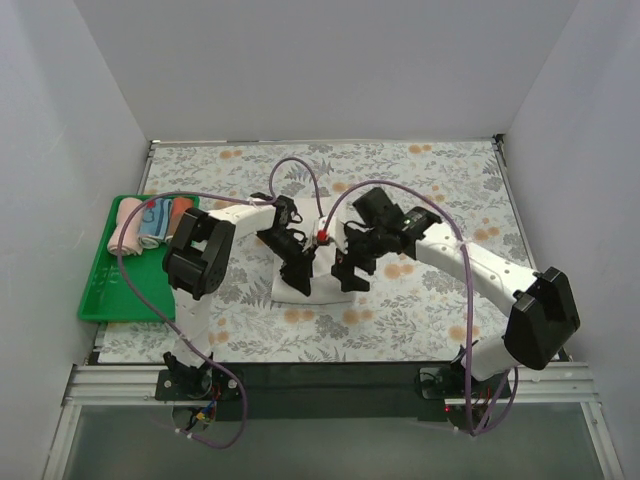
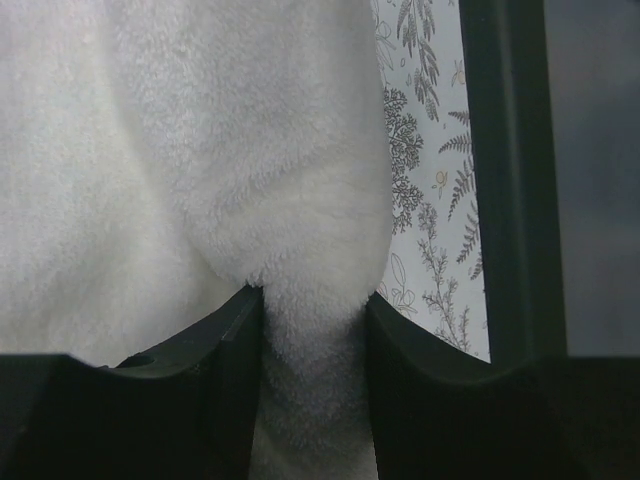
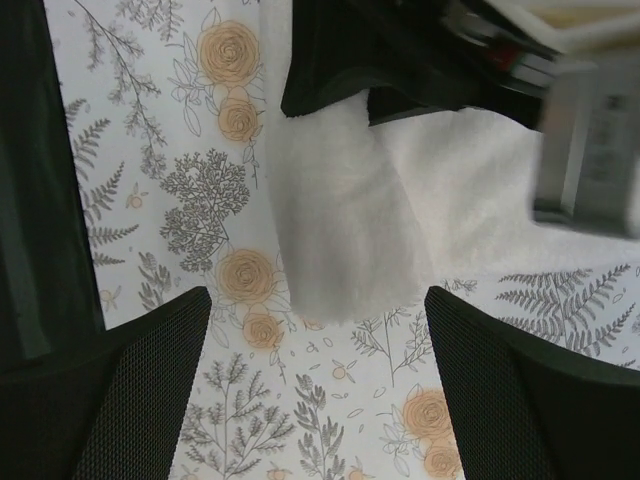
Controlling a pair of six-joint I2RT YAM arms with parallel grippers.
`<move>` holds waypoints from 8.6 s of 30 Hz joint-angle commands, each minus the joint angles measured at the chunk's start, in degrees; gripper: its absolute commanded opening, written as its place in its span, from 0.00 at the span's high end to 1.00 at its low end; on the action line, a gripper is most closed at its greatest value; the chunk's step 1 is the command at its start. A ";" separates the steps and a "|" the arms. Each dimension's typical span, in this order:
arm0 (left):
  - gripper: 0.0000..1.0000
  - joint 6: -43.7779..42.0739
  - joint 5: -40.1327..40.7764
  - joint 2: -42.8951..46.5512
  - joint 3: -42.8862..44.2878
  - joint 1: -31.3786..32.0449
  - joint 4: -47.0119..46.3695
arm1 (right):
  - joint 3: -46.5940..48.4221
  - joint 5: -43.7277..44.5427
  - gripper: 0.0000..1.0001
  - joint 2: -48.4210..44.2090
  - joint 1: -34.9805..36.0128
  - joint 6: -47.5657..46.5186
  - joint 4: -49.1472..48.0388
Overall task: Roll the towels
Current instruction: Roll the towel
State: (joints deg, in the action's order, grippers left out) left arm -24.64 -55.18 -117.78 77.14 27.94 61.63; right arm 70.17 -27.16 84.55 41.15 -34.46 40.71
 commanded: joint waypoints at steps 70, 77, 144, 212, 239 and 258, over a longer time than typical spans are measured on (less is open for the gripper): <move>0.10 -4.89 34.51 50.21 -40.49 17.31 -35.61 | 30.72 -32.52 0.98 57.83 -1.24 2.55 29.52; 0.53 -0.59 39.09 41.32 -40.41 18.02 -35.43 | 31.43 -31.82 0.91 57.74 -2.47 1.85 30.48; 0.56 -0.85 3.41 -2.82 3.19 -10.00 0.17 | -9.89 10.82 0.99 13.97 15.46 -9.58 -18.75; 1.00 10.14 36.28 33.13 -33.90 19.25 -17.24 | 34.16 -11.17 0.53 53.96 -11.26 13.80 21.61; 1.00 2.15 11.42 7.59 -14.93 2.56 0.77 | 28.54 -9.75 0.41 33.85 -20.22 15.47 13.35; 0.91 -9.98 11.50 -20.65 13.64 -5.71 14.93 | 4.21 11.67 0.04 5.19 4.17 -2.09 -11.23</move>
State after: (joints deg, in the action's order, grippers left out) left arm -29.36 -59.22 -130.93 91.92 21.76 83.18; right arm 78.61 -24.97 92.86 40.10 -31.20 39.16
